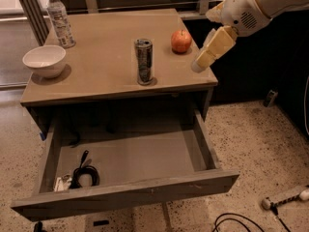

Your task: Place redbull can into top drawer

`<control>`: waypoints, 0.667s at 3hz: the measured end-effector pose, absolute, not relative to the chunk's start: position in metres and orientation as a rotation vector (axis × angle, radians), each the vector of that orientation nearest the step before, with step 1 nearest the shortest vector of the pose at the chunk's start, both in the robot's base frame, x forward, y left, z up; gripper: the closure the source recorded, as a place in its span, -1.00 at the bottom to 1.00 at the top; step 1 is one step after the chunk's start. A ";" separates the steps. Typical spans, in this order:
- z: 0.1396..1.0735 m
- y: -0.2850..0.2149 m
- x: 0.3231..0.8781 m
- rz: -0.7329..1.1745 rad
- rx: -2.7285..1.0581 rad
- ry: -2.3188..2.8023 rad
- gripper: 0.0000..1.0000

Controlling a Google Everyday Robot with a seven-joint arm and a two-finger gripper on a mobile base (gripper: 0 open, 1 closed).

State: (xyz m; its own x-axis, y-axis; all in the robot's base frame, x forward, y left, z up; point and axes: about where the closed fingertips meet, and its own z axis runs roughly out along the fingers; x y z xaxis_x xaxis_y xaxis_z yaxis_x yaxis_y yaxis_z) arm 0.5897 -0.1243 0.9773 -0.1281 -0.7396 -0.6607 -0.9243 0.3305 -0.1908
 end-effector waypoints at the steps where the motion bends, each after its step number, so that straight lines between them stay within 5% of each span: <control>1: 0.977 -0.118 0.595 0.399 -1.420 1.893 -1.00; 2: 0.983 -0.091 0.610 0.500 -1.377 1.804 -1.00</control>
Offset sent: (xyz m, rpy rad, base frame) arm 0.0287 0.0404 0.0144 0.2550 -0.0370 0.0371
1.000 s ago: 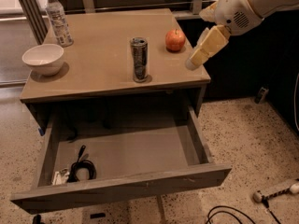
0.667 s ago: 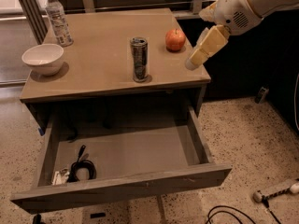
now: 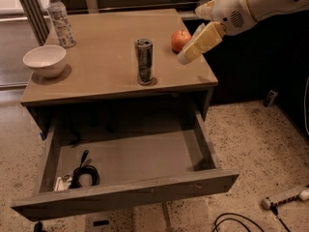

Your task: Place redbull can into top drawer

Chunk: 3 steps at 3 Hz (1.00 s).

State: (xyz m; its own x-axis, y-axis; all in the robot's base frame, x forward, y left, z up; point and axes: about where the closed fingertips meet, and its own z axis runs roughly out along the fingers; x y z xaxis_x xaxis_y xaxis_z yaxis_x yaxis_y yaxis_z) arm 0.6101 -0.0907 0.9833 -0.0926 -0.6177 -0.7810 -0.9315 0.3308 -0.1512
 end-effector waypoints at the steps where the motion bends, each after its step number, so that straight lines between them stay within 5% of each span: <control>1: 0.986 -0.064 0.621 0.563 -1.372 1.743 -1.00; 3: 0.965 -0.025 0.643 0.510 -1.462 1.734 -1.00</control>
Offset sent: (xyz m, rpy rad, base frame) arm 0.0343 0.0765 -0.0075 0.0525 -0.0414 0.1043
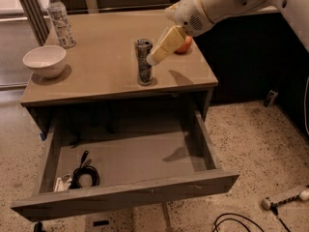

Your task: Place redbull can into top drawer

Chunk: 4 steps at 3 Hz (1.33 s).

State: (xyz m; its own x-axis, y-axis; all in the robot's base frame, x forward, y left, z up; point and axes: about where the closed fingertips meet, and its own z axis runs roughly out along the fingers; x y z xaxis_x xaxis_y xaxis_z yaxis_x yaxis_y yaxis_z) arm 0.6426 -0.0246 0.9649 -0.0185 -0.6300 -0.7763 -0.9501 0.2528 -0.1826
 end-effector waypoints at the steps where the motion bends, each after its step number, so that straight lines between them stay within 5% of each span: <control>1: 0.963 -0.023 0.644 0.502 -1.470 1.735 -1.00; 4: 0.948 -0.021 0.660 0.359 -1.594 1.754 -1.00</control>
Offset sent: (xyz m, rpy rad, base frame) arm 0.0008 0.0008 -0.0013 -0.0338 -0.0131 0.0031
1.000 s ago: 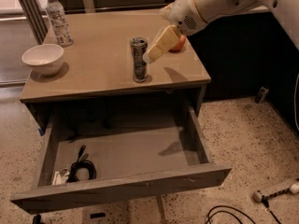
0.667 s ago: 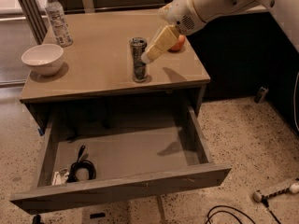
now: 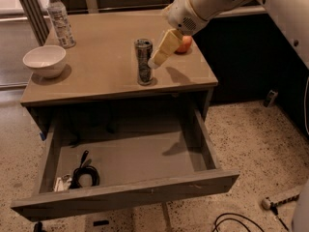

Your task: Place redbull can into top drawer

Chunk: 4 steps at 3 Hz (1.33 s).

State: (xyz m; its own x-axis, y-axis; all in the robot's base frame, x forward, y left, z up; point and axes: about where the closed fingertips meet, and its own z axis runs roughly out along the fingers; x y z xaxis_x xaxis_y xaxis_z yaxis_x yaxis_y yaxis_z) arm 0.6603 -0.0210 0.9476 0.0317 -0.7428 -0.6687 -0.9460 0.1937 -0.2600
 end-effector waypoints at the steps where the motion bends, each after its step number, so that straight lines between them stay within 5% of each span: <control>1: 0.939 -0.018 0.671 0.334 -1.626 1.760 -1.00; 4: 0.903 -0.010 0.698 0.518 -1.545 1.803 -1.00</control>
Offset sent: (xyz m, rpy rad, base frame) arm 0.0417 0.0001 -0.0389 0.0144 0.0718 -0.0076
